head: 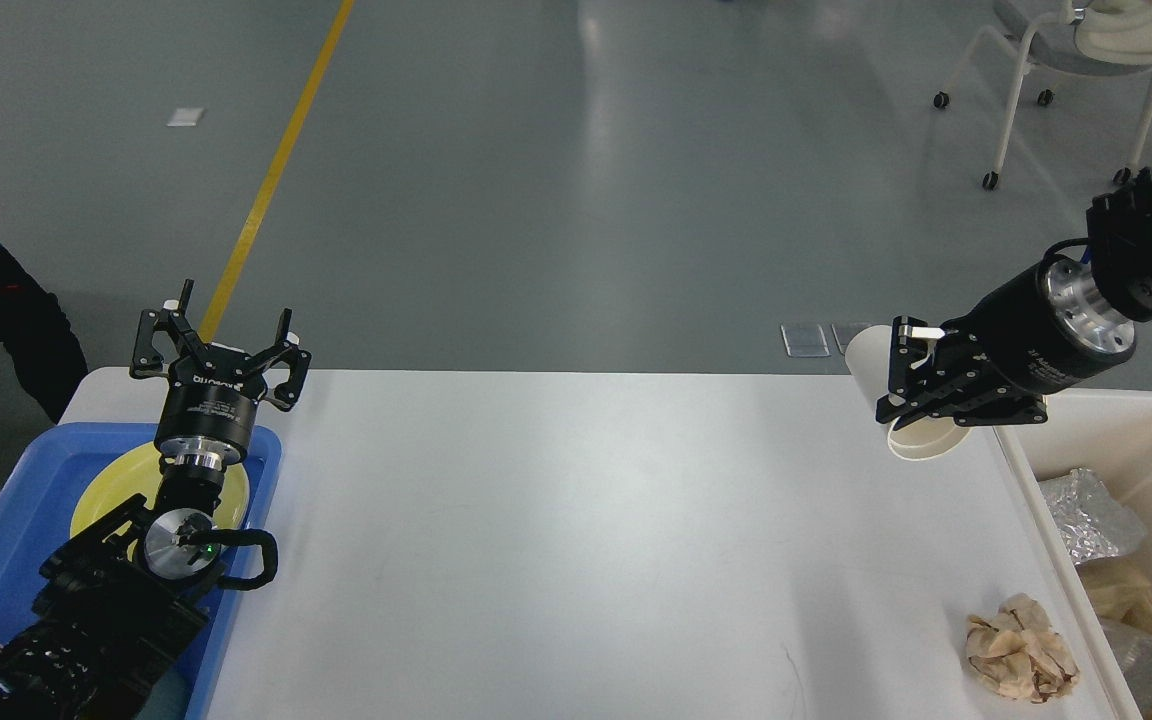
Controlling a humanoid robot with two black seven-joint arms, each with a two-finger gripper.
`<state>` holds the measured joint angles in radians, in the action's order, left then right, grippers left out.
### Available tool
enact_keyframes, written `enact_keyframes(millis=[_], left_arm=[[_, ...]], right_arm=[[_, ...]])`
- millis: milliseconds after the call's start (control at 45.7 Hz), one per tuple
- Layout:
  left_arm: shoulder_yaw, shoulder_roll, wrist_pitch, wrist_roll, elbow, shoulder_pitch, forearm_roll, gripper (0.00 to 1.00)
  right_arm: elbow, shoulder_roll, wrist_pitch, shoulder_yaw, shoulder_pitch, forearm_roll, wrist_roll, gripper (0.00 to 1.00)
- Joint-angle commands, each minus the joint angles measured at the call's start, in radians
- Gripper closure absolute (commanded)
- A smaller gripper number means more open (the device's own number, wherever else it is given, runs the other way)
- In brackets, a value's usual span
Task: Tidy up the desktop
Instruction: 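Lift the paper cup and drop it into the white bin, then move the right gripper down to the crumpled paper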
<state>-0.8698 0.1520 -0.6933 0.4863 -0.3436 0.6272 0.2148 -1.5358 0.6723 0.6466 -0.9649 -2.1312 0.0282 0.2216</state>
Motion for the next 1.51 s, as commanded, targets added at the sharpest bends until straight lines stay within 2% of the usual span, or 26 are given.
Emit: enact_keyframes(millis=[0, 109, 219, 372, 525, 657, 766, 832, 897, 919, 941, 963, 985, 1007, 1029, 1357, 1488], left_arm=[[0.000, 0.000, 0.000, 0.000, 0.000, 0.000, 0.000, 0.03], [0.000, 0.000, 0.000, 0.000, 0.000, 0.000, -0.002, 0.03], [0.000, 0.000, 0.000, 0.000, 0.000, 0.000, 0.000, 0.03], [0.000, 0.000, 0.000, 0.000, 0.000, 0.002, 0.000, 0.03], [0.000, 0.000, 0.000, 0.000, 0.000, 0.000, 0.000, 0.03], [0.000, 0.000, 0.000, 0.000, 0.000, 0.000, 0.000, 0.03], [0.000, 0.000, 0.000, 0.000, 0.000, 0.000, 0.000, 0.03], [0.000, 0.000, 0.000, 0.000, 0.000, 0.000, 0.000, 0.03], [0.000, 0.000, 0.000, 0.000, 0.000, 0.000, 0.000, 0.03], [0.000, 0.000, 0.000, 0.000, 0.000, 0.000, 0.000, 0.03], [0.000, 0.000, 0.000, 0.000, 0.000, 0.000, 0.000, 0.03], [0.000, 0.000, 0.000, 0.000, 0.000, 0.000, 0.000, 0.03], [0.000, 0.000, 0.000, 0.000, 0.000, 0.000, 0.000, 0.03], [0.000, 0.000, 0.000, 0.000, 0.000, 0.000, 0.000, 0.03], [0.000, 0.000, 0.000, 0.000, 0.000, 0.000, 0.000, 0.03], [0.000, 0.000, 0.000, 0.000, 0.000, 0.000, 0.000, 0.03], [0.000, 0.000, 0.000, 0.000, 0.000, 0.000, 0.000, 0.03]], right_arm=[[-0.067, -0.019, -0.001, -0.025, -0.072, -0.002, 0.002, 1.00], [-0.053, -0.011, -0.073, -0.083, -0.052, 0.007, 0.002, 1.00], [0.058, 0.030, -0.195, -0.149, 0.085, 0.055, 0.002, 1.00], [0.368, 0.099, -0.298, -0.107, 0.400, 0.088, -0.004, 1.00], [0.719, 0.089, -0.413, 0.079, 0.798, 0.079, -0.004, 1.00], [0.965, 0.026, -0.542, 0.294, 1.105, 0.078, -0.004, 1.00], [1.207, -0.103, -0.639, 0.377, 1.312, 0.075, -0.004, 1.00], [1.359, -0.198, -0.662, 0.408, 1.401, 0.061, -0.004, 1.00], [1.422, -0.244, -0.664, 0.437, 1.435, 0.027, -0.004, 1.00], [1.424, -0.250, -0.657, 0.445, 1.435, 0.013, -0.002, 0.94], [1.422, -0.252, -0.654, 0.451, 1.436, 0.000, -0.002, 0.44], [1.422, -0.257, -0.654, 0.454, 1.436, -0.013, 0.001, 0.00], [1.422, -0.258, -0.653, 0.456, 1.436, -0.024, 0.001, 0.00], [1.422, -0.260, -0.656, 0.456, 1.436, -0.030, 0.001, 0.04], [1.421, -0.261, -0.654, 0.456, 1.436, -0.034, 0.002, 0.00], [1.410, -0.251, -0.648, 0.459, 1.426, -0.037, 0.002, 0.00], [1.286, -0.231, -0.634, 0.457, 1.355, -0.039, 0.005, 0.00]])
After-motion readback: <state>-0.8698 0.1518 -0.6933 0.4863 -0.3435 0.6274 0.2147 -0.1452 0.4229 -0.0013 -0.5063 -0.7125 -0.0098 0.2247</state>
